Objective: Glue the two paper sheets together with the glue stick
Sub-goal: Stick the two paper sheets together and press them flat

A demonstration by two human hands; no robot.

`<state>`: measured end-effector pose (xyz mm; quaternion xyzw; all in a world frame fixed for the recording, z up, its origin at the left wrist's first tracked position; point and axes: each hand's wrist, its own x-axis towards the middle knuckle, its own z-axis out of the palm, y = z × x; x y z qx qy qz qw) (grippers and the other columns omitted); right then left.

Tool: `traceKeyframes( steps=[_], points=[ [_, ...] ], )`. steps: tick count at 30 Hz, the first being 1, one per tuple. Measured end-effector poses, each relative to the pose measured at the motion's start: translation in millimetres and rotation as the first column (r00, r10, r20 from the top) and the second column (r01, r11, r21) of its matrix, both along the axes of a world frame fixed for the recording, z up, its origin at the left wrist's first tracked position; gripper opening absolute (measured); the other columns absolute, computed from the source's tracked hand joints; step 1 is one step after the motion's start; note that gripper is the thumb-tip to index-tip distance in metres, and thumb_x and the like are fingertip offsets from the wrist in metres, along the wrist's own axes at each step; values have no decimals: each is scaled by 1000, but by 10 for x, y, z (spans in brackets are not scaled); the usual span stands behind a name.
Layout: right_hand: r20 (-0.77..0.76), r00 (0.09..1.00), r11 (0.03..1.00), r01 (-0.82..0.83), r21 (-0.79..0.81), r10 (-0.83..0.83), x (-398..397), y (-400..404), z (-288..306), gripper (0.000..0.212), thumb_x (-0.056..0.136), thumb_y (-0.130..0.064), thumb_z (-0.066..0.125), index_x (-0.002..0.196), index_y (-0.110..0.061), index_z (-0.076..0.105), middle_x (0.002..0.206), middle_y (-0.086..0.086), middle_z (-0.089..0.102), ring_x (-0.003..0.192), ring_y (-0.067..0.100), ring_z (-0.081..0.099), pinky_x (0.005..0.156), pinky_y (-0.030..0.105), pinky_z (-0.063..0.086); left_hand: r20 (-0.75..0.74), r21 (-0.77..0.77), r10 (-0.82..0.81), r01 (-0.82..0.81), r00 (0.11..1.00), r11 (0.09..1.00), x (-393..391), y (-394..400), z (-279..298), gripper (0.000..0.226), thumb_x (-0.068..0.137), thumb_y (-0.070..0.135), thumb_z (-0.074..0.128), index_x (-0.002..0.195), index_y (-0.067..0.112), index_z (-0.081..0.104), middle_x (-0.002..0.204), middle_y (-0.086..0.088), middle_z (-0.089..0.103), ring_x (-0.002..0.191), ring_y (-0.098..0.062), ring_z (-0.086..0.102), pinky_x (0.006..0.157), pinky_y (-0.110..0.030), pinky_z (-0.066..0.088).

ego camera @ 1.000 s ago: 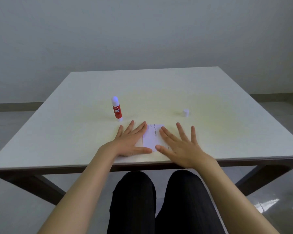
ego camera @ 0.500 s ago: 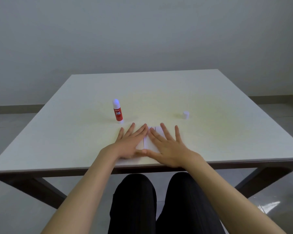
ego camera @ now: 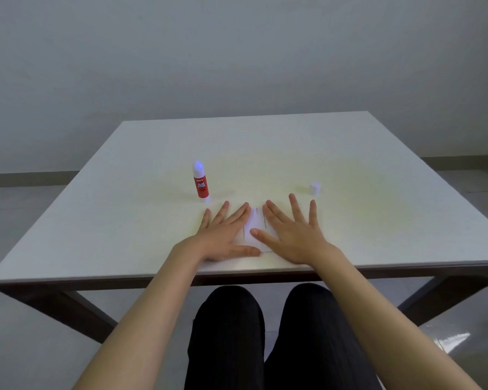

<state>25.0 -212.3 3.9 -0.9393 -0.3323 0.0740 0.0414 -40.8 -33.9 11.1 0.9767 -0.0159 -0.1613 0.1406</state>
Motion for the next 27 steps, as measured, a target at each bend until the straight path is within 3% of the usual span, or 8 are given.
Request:
traceKeyframes(
  steps=[4, 8, 13, 18, 22, 25, 27],
  points=[
    [-5, 989, 988, -146, 56, 147, -210, 46, -107, 98, 66, -86, -8, 149, -33, -9, 159, -18, -10, 138, 14, -33, 106, 53, -30, 12, 37, -25, 24, 1000, 999, 14, 18, -7, 89, 89, 58, 43, 148, 28, -17, 156, 18, -23, 143, -19, -27, 115, -50, -16],
    [54, 998, 1000, 18, 12, -18, -158, -191, -44, 90, 74, -79, -3, 149, -31, -9, 158, -18, -13, 142, 21, -29, 107, 54, -27, 12, -7, 11, -11, 1000, 1000, 8, 9, -21, 101, 79, 73, 42, 148, 28, -16, 156, 19, -22, 142, -15, -29, 115, -50, -17],
    [64, 982, 982, -179, 57, 175, -538, -343, -89, 97, 67, -86, -10, 149, -34, -6, 158, -20, -10, 136, 15, -38, 101, 48, -38, 17, -17, 1, -1, 1000, 1000, 18, 34, -47, 103, 78, 74, 42, 148, 28, -16, 155, 19, -23, 141, -15, -30, 114, -48, -20],
    [57, 998, 999, -29, 37, 27, -463, -448, 41, 96, 66, -80, -12, 150, -33, -5, 157, -22, -9, 141, 20, -30, 107, 55, -29, 21, 0, 7, -7, 1000, 1000, 12, 30, -39, 101, 80, 72, 43, 148, 27, -16, 156, 18, -23, 142, -16, -29, 114, -48, -19],
    [24, 996, 993, -87, 85, 85, -585, -341, -17, 98, 68, -84, -10, 150, -31, -1, 158, -19, -4, 140, 15, -31, 104, 50, -35, 36, 2, 4, -5, 999, 1000, -2, 37, -57, 100, 80, 71, 42, 148, 28, -18, 156, 17, -23, 142, -15, -30, 114, -48, -19],
    [-69, 998, 985, 19, 172, -7, -488, -341, -20, 97, 68, -82, -8, 150, -32, 2, 159, -20, -3, 143, 16, -25, 107, 51, -30, 63, -108, 68, -61, 996, 992, -16, 45, -54, 96, 83, 66, 44, 148, 29, -17, 159, 10, -16, 142, -11, -28, 115, -44, -19],
    [-142, 989, 970, 71, 231, -39, -454, -351, -17, 96, 67, -80, -5, 150, -32, 3, 158, -20, -4, 145, 16, -21, 109, 51, -26, 52, -301, 145, -123, 988, 946, -47, 67, -19, 93, 82, 67, 44, 147, 35, -15, 160, 8, -13, 142, -9, -25, 116, -41, -17]
  ],
)
